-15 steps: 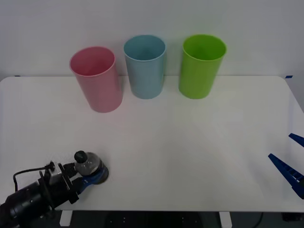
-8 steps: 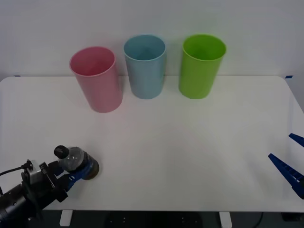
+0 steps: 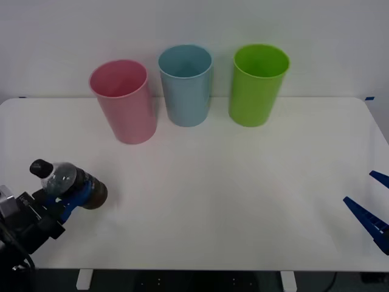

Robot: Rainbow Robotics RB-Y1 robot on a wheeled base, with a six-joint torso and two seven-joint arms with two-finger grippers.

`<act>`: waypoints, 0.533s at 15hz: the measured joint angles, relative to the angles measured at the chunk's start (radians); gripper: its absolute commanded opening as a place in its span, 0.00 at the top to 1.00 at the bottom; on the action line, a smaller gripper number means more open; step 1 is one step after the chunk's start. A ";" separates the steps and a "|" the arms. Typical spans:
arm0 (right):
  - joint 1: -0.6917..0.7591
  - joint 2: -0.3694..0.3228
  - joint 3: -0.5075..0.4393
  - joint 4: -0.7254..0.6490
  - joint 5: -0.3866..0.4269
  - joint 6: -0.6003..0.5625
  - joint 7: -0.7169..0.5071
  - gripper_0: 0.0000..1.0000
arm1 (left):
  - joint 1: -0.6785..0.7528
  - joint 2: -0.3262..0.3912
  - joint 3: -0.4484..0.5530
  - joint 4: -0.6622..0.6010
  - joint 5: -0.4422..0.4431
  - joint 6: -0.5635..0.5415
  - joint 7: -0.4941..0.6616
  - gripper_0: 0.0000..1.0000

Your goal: Grasp the object on the table and drop it into the matching bin: aluminum can to the light blue bin, PET bottle to the pink bin.

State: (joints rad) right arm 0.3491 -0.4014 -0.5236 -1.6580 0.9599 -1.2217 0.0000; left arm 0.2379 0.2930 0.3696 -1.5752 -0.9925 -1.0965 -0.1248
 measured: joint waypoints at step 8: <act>0.000 0.000 0.000 0.000 0.000 0.000 0.000 0.00 | -0.046 0.033 0.081 -0.171 -0.013 0.144 0.310 1.00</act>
State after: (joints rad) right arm 0.3491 -0.4014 -0.5236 -1.6580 0.9599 -1.2217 0.0000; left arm 0.1917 0.3256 0.4507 -1.7459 -1.0056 -0.9521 0.1853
